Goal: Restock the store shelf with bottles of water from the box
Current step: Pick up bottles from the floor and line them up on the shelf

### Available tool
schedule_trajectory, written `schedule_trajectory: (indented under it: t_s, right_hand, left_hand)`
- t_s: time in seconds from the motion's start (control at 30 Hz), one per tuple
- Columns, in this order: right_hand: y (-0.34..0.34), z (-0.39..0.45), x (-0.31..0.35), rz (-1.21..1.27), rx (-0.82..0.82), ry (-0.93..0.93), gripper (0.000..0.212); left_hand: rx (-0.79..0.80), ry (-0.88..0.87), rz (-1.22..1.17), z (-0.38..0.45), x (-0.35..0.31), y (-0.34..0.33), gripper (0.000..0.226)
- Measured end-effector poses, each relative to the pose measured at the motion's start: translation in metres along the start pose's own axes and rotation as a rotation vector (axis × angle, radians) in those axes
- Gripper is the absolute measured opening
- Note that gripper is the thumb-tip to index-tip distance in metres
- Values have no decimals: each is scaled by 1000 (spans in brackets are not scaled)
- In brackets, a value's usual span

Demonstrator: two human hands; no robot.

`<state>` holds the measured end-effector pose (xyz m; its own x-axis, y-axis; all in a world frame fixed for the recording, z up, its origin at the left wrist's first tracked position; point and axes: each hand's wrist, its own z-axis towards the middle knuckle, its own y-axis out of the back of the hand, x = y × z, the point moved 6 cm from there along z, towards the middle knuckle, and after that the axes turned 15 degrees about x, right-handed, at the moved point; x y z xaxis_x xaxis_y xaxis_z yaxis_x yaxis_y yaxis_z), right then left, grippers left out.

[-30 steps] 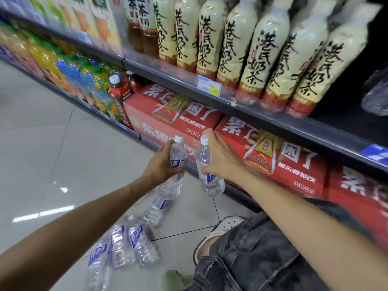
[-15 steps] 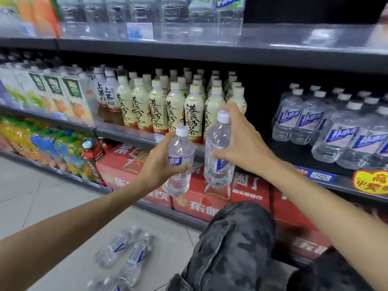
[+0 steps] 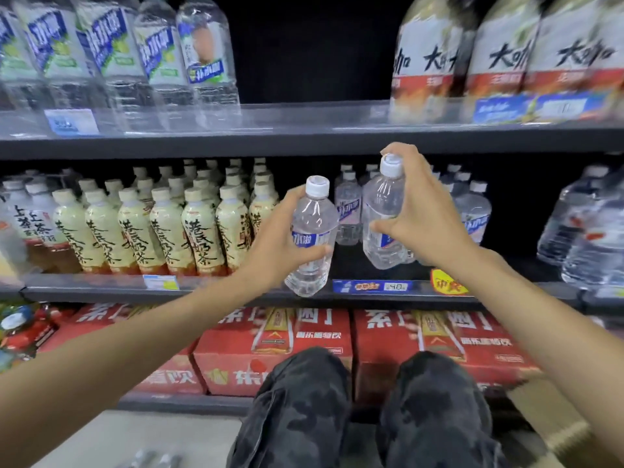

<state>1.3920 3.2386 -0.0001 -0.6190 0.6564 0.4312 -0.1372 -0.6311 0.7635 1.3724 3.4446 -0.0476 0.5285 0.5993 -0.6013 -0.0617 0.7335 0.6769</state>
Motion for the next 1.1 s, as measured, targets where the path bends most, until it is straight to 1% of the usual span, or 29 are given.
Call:
schedule_trajectory:
  t_s: [0.13,0.27,0.37,0.5,0.67,0.83,1.1]
  right_hand:
    - [11,-2,-32,-34,-47,-27,89]
    - [7,3,-58,-59,-56,-24,90]
    - [-3,9,-74,-74,-50,-34,91]
    - [-23,16,-88,-126,-11,-49,95]
    - [-51,27,-102,-76,52,-78,95]
    - [-79,42,-116,-79,59,-126,95]
    - [-109,69,-133,-140,130,-204,99]
  left_hand:
    - [46,-54,3,35,-11,-27,87]
    - [75,-54,-4,63,-7,-50,90]
    - [62,-42,-8,79,2,-59,89]
    - [41,18,-18,95,23,-69,89]
    - [12,142,-59,103,61,-80,88]
    - [-36,258,-61,107,96,-88,92]
    - [-85,318,-51,123,122,-95,95]
